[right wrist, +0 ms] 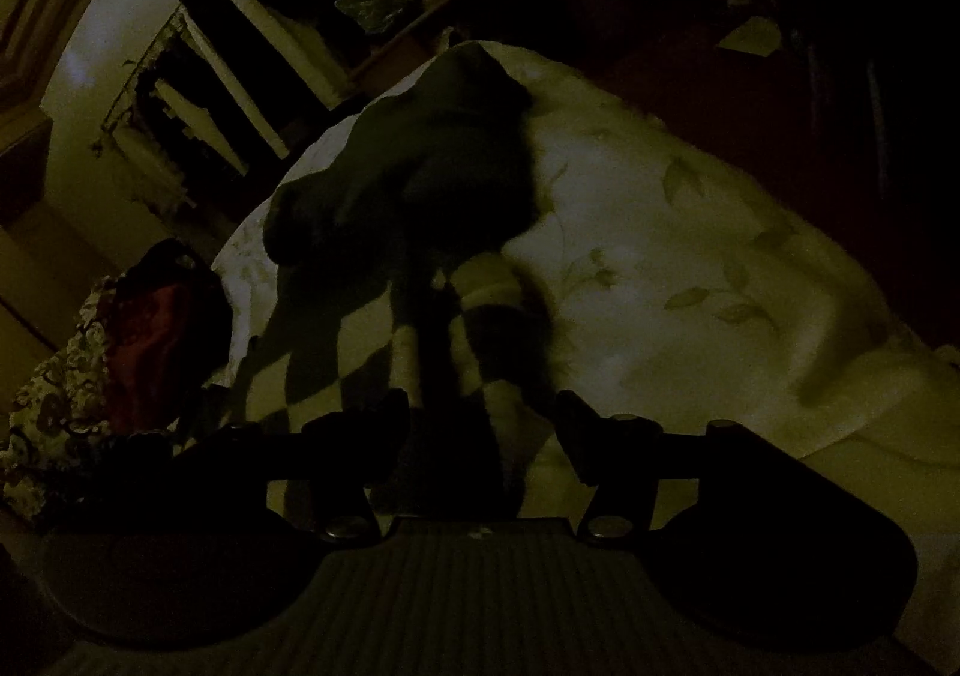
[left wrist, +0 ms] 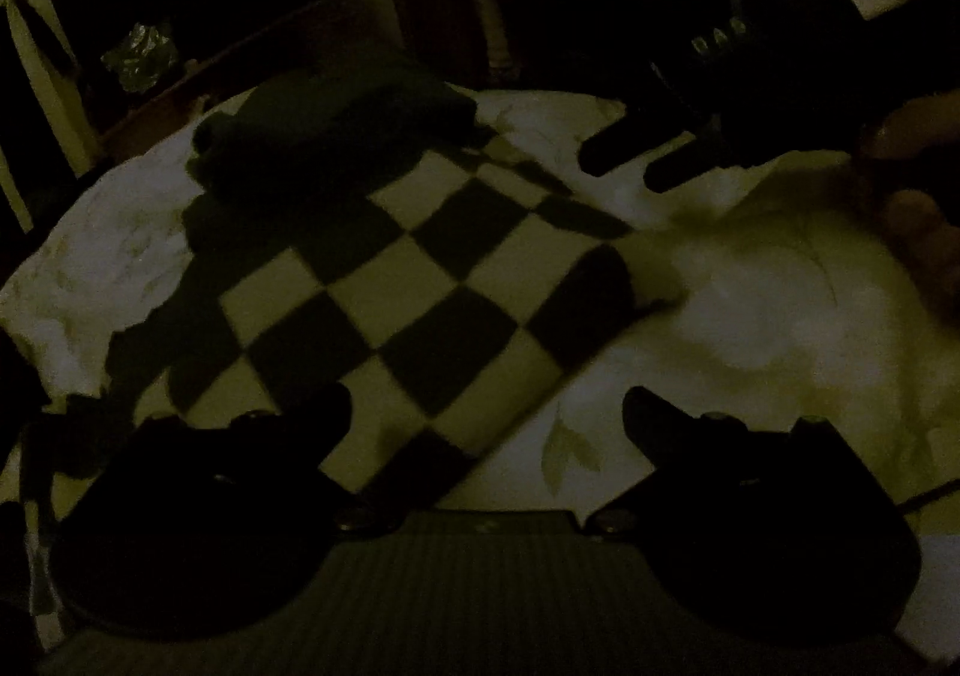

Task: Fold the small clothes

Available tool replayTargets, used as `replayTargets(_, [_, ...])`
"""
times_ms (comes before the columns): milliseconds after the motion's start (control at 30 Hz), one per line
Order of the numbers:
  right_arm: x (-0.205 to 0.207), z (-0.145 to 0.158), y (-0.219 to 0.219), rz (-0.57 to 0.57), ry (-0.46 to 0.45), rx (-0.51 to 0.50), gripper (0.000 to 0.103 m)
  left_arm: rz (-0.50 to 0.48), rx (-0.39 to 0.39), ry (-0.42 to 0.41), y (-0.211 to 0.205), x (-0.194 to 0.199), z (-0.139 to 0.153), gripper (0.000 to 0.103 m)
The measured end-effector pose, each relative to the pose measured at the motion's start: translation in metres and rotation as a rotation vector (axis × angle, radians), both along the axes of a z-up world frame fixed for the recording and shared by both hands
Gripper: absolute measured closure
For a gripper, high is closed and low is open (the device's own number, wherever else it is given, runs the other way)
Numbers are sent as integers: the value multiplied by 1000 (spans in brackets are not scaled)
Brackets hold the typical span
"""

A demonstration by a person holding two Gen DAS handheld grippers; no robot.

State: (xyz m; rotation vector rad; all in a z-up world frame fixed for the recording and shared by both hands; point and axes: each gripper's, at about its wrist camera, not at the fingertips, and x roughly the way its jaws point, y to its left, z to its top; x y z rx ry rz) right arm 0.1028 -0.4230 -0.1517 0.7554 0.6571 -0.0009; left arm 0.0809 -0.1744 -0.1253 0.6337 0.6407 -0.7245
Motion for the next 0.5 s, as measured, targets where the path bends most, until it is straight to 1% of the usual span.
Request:
replayTargets(33, [0, 0, -1, 1, -1, 4, 10, -3, 4, -9, -2, 1, -1, 4])
replayTargets(100, [3, -2, -4, 6, 1, 18, 3, -9, 13, -28, -11, -1, -6, 4])
replayTargets(200, [10, -4, -9, 21, 10, 22, 0, -14, 15, -57, -21, -1, -13, 5])
replayTargets(300, [20, -6, -14, 36, 19, 51, 0, -23, 24, -100, -30, -5, -19, 5])
replayTargets(400, [29, -10, -20, 27, 27, 99, 0, -35, 26, -107, -37, -4, -26, 11])
replayTargets(500, [36, -12, -23, 31, 38, 94, 0, -39, 30, -127, -40, -2, -32, 12])
